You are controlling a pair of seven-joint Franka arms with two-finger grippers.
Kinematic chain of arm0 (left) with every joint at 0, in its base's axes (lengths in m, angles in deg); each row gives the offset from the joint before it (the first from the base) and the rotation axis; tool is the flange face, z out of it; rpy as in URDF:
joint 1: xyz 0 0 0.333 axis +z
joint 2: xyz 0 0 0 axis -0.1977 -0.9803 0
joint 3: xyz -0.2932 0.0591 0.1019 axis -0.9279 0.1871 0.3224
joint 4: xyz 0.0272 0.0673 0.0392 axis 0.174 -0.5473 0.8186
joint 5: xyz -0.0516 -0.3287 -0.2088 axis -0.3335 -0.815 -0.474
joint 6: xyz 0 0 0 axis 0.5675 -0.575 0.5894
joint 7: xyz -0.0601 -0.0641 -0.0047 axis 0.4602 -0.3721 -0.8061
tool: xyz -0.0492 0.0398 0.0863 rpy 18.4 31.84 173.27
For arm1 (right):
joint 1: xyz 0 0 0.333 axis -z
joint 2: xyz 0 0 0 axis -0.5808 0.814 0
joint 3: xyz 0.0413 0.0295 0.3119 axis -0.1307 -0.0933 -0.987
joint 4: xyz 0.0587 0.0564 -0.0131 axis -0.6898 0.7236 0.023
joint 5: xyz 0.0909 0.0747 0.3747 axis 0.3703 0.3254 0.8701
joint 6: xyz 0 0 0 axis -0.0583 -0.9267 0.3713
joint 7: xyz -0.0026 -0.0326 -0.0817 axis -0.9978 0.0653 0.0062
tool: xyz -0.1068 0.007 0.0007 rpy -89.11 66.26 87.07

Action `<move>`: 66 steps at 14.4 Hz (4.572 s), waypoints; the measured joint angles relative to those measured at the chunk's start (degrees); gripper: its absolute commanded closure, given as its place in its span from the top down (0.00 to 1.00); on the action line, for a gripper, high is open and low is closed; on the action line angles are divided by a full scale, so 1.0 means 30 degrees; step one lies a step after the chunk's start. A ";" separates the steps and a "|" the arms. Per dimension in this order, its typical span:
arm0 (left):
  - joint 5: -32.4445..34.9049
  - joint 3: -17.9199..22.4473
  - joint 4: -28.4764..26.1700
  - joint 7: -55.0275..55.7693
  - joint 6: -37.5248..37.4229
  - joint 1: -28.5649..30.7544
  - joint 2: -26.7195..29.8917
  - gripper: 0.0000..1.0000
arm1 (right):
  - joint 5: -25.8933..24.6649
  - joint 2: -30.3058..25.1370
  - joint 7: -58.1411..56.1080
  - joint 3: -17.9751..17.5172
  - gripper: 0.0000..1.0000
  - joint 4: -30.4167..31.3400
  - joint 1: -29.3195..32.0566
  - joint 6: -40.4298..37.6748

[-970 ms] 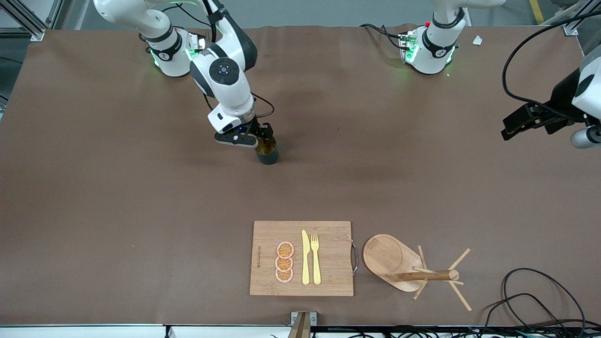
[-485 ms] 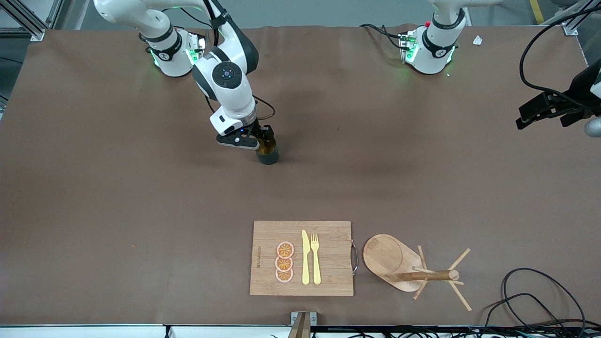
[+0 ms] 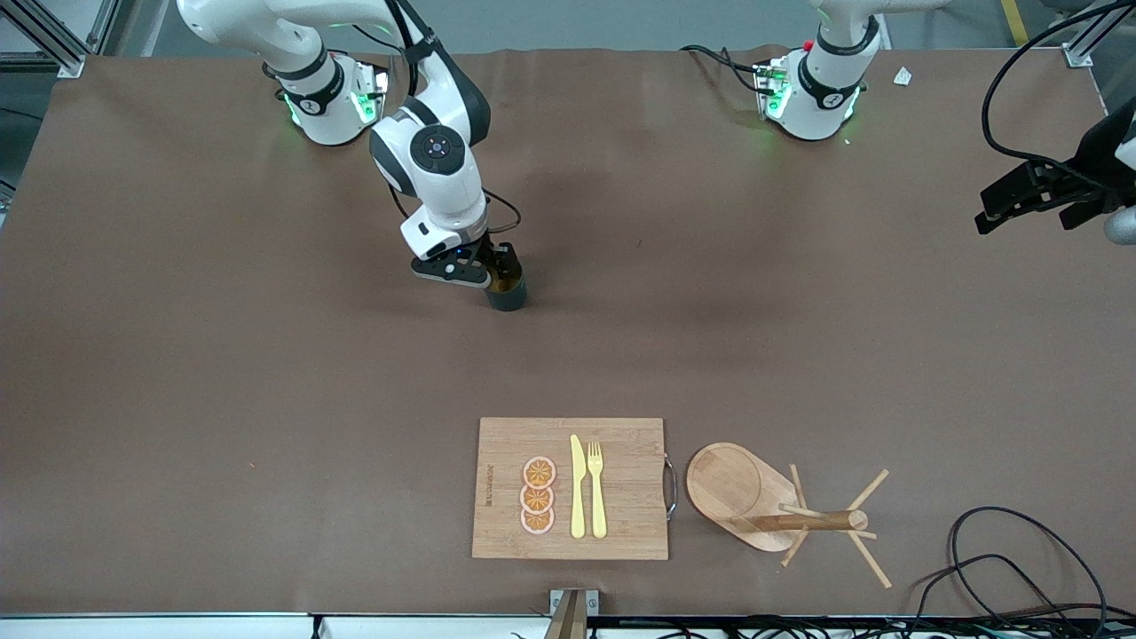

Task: Transfer cup from left to right arm and place
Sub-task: 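Close the right gripper on the mug rim while the left gripper rests, then carry the mug with the right gripper toward its own side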

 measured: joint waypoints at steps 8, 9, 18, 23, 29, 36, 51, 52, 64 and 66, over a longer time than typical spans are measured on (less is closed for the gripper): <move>0.0048 -0.0153 -0.0287 0.0074 0.0365 0.0008 0.0107 1.00 | -0.0003 0.0175 0.0919 0.0080 0.66 -0.0267 -0.0002 0.0135; 0.0048 -0.0154 -0.0293 0.0074 0.0430 0.0007 0.0107 1.00 | -0.0002 0.0178 0.1135 0.0080 0.63 -0.0308 -0.0002 0.0135; 0.0049 -0.0154 -0.0365 0.0084 0.0751 0.0070 0.0107 1.00 | -0.0003 0.0190 0.2131 0.0076 0.37 -0.0452 -0.0118 0.0135; 0.0050 -0.0118 -0.0395 0.0206 0.0786 0.0162 0.0107 1.00 | -0.0003 0.0232 0.2221 0.0077 0.23 -0.0454 -0.0219 0.0136; 0.0062 -0.0082 -0.0444 0.0701 0.0805 0.0758 0.0102 1.00 | -0.0003 0.0238 0.2445 0.0079 0.00 -0.0545 -0.0243 0.0148; 0.0062 -0.0386 -0.0681 0.1154 0.1266 0.0545 0.0004 1.00 | -0.0030 0.0248 0.2561 0.0212 0.00 -0.0647 -0.0158 0.0079; 0.0063 -0.1767 -0.0734 0.1188 0.1959 0.0165 -0.0854 1.00 | -0.0096 -0.2994 -2.1171 0.0650 0.00 0.1746 0.7604 -0.1395; 0.0063 -0.1778 -0.0734 0.1184 0.2061 0.0137 -0.0865 1.00 | -0.0097 -0.3263 -2.3268 0.0682 0.00 0.2039 0.8486 -0.1377; 0.0721 -0.1871 -0.0768 0.1112 0.2108 0.0120 -0.0990 1.00 | -0.0110 -0.3880 -3.9951 0.0650 0.00 0.3113 1.4266 -0.0925; 0.0721 -0.1924 -0.0770 0.1110 0.2111 0.0112 -0.1073 1.00 | -0.0109 -0.3855 -4.1364 0.0654 0.00 0.3168 1.5073 -0.0706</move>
